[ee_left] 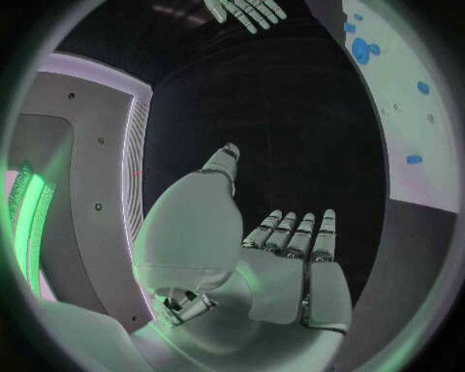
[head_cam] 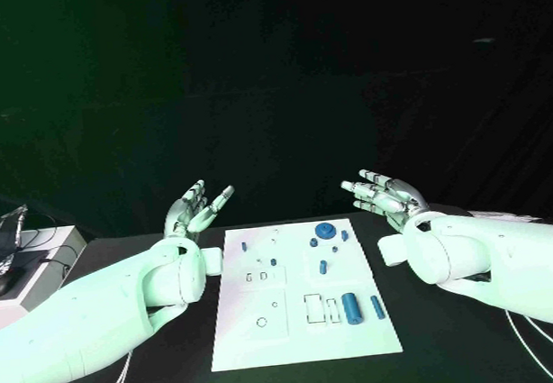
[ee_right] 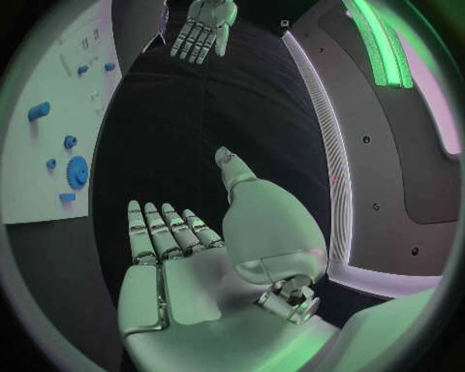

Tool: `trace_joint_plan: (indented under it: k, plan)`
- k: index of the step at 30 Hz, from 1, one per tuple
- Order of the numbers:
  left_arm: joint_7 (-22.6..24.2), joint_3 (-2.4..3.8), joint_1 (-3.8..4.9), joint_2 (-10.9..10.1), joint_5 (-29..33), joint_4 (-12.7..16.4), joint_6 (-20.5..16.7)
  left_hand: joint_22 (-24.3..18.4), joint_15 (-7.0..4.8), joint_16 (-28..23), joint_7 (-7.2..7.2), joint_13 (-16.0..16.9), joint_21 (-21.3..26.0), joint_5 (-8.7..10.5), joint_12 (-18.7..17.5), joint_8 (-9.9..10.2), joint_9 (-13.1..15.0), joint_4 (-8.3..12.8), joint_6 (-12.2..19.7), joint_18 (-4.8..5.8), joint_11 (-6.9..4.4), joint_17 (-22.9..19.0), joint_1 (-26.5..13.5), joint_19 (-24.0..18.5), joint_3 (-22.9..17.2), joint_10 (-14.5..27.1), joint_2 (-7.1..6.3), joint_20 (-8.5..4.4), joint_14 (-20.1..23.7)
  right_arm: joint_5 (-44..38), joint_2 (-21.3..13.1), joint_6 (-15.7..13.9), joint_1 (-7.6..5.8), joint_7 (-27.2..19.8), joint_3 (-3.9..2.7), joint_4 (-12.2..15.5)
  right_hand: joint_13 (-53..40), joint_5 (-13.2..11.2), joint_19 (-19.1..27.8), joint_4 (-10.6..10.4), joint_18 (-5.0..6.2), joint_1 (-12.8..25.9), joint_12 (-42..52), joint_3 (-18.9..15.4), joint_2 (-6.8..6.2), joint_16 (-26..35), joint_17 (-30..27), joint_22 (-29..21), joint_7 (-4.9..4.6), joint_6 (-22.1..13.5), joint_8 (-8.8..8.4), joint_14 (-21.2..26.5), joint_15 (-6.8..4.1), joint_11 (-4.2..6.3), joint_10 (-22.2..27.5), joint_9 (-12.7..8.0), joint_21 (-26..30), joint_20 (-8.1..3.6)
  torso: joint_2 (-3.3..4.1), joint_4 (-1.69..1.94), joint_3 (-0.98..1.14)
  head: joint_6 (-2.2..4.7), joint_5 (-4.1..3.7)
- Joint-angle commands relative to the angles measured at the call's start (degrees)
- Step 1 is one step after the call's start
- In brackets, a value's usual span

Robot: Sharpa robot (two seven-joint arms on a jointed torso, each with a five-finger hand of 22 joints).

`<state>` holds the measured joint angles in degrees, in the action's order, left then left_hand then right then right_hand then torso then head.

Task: Assemble the parts on the task board

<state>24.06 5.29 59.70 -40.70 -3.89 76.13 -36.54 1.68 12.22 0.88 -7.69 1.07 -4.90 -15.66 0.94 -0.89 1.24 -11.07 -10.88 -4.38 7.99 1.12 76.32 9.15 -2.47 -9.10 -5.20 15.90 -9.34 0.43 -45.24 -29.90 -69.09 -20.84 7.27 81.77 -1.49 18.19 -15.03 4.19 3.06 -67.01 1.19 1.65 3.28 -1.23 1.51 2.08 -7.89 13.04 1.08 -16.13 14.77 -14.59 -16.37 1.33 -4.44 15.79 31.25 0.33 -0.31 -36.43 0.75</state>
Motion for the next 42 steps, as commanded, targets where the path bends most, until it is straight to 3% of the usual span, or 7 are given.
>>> trace_joint_plan:
  k: [1,8,12,18,28,33,42]
  plan:
    - [-1.2,0.06,0.01,0.1,-2.1,0.0,3.2,0.1,0.29,0.3,-0.32,0.1,-0.2,-0.2,0.2,-0.4,0.1,0.3,-0.8,-0.98,0.23,0.0,0.4,0.0,0.2,-0.9,0.46,0.4,-0.4,-0.7,0.0,8.2,-0.64,3.7,0.37,-0.7,-0.3,0.4,-2.8,2.9,0.73,-4.7,0.6,0.4,0.23,-0.6,0.3,0.3,-7.47,3.8,0.54,-4.7,0.39,-0.39,-4.6,0.3,-1.2,0.2,0.0,0.01,-0.01,-0.01,0.01]
    - [-0.7,-0.02,-0.89,-0.6,-1.1,0.4,6.7,0.9,1.59,0.8,-1.73,0.6,-3.4,0.0,0.6,-1.0,0.6,3.2,-9.3,-1.4,2.53,0.5,0.3,5.6,1.6,-9.2,3.18,0.61,-9.2,-15.0,0.3,6.6,-0.58,1.6,0.69,-3.3,-1.1,-0.4,-20.1,6.4,3.02,-9.7,1.7,1.2,0.71,-2.0,1.3,2.0,-5.79,18.4,1.76,-25.0,-2.54,2.01,-23.5,1.2,-7.2,-1.79,0.14,-0.06,-0.03,-1.26,-0.45]
    - [-0.1,-0.03,-1.39,-1.5,-1.8,1.2,8.6,3.5,-0.5,2.7,-3.01,1.9,-14.1,-0.06,1.7,-1.9,1.4,5.6,-24.7,-3.82,4.16,1.9,0.7,28.0,3.6,-33.5,5.72,-0.15,-34.4,-23.1,0.1,5.0,-0.55,1.8,0.69,-3.9,-1.8,-1.2,-32.7,8.0,4.06,-10.6,1.7,2.7,0.36,-2.5,1.8,3.0,-4.22,32.2,1.87,-44.1,-5.76,4.52,-40.8,1.6,-11.8,-4.9,0.38,0.11,0.02,-1.47,-0.67]
    - [-0.4,-0.06,-1.65,-3.9,-5.3,4.2,14.5,4.6,-5.13,4.2,-1.45,2.3,-18.9,0.12,2.4,-3.1,2.4,7.1,-47.9,-5.55,-0.08,3.4,2.5,40.1,4.1,-54.6,7.3,-3.83,-54.9,-38.5,-0.2,3.2,-0.56,3.4,0.66,-4.2,-1.8,-2.0,-40.1,9.8,3.34,-10.0,2.1,5.2,-0.42,-3.2,2.3,4.9,-2.58,46.7,2.8,-55.6,-9.94,7.37,-49.4,2.4,-16.6,-9.7,1.61,0.85,0.25,-1.49,-1.38]
    - [-2.0,1.15,-1.71,-7.6,-11.5,10.3,19.2,11.0,-11.47,12.7,0.41,2.4,-30.9,0.53,2.6,-2.9,2.5,11.8,-54.5,-3.18,-4.4,11.3,7.6,49.9,2.7,-65.4,6.51,-12.12,-70.7,-62.2,1.4,2.2,-1.38,7.7,0.29,-6.9,-2.1,-2.5,-53.7,9.7,3.17,-10.0,2.4,4.0,-1.74,-18.3,10.5,14.2,0.38,52.7,2.52,-70.9,-17.39,11.79,-58.5,2.8,-33.3,-18.07,4.23,2.45,0.24,-0.75,-2.99]
    - [-2.7,2.34,-1.72,-8.7,-12.5,12.5,19.5,18.4,-12.56,27.0,0.44,2.5,-42.0,0.5,2.6,-2.9,2.5,13.1,-53.8,-0.35,-4.86,24.8,6.4,46.6,3.4,-65.4,6.24,-16.07,-66.8,-72.1,3.3,4.1,-2.38,13.1,0.17,-9.6,-2.0,-0.9,-53.4,10.5,2.54,-9.4,2.1,5.2,-2.74,-39.7,21.5,21.3,0.2,51.7,2.44,-70.1,-17.67,11.7,-57.6,2.6,-42.4,-19.81,5.26,3.17,0.03,-0.36,-3.84]
    - [-4.2,3.96,-1.69,-10.0,-13.6,15.0,20.4,20.9,-11.87,34.4,0.16,2.5,-45.7,0.37,2.7,-2.9,2.5,12.1,-52.4,-1.32,-3.79,31.5,4.3,44.9,4.4,-62.7,6.29,-15.47,-61.7,-86.7,5.9,7.8,-4.39,22.7,0.09,-12.3,-2.0,-3.1,-54.3,10.0,3.07,-6.7,2.2,9.3,-5.28,-54.8,31.4,40.9,-0.26,49.9,2.46,-67.4,-16.51,10.52,-53.8,2.5,-57.9,-18.72,6.82,4.74,-0.62,-0.07,-5.11]
